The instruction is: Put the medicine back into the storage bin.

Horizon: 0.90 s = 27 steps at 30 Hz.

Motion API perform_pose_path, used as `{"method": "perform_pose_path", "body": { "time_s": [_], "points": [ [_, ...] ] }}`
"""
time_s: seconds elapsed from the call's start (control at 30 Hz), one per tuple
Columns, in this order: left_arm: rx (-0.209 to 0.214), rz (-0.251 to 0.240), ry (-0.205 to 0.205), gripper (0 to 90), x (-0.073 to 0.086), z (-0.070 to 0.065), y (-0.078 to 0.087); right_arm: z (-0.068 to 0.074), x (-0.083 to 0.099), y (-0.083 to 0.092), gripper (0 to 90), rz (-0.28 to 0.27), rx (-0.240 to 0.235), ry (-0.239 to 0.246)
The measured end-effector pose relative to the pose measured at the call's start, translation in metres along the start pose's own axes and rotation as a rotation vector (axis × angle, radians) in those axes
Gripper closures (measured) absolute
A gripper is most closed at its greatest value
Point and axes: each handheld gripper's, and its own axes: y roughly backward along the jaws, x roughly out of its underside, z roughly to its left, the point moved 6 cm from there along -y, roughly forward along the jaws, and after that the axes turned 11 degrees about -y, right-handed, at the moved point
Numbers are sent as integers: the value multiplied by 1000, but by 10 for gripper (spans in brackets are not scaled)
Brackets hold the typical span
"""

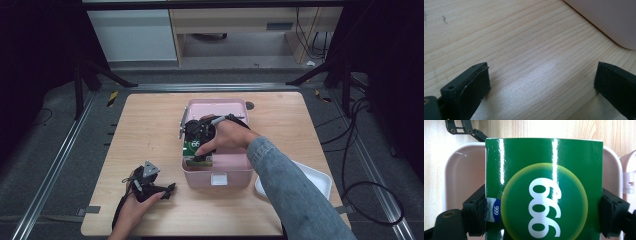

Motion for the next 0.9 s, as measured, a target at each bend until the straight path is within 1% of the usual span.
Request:
{"method": "perform_pose_path", "body": {
  "time_s": [0.03,0.17,0.27,0.3,0.47,0.63,0.9],
  "points": [
    [-6,0,-2,0,0,1,0,0,0,0,166,-1,1,1],
    [-5,0,-2,0,0,1,0,-1,0,-3,165,8,-1,6],
    [10,0,8,0,0,-1,0,0,0,-6,165,16,-5,6],
    [-5,0,-2,0,0,1,0,0,0,-7,165,18,-6,8],
    [-5,-1,0,0,0,0,0,0,2,-14,165,26,-9,6],
    [-5,0,-1,0,0,0,0,-1,4,-19,164,33,-10,14],
    [-5,0,-1,0,0,0,0,-3,7,-30,164,30,-24,4]
  ]
}}
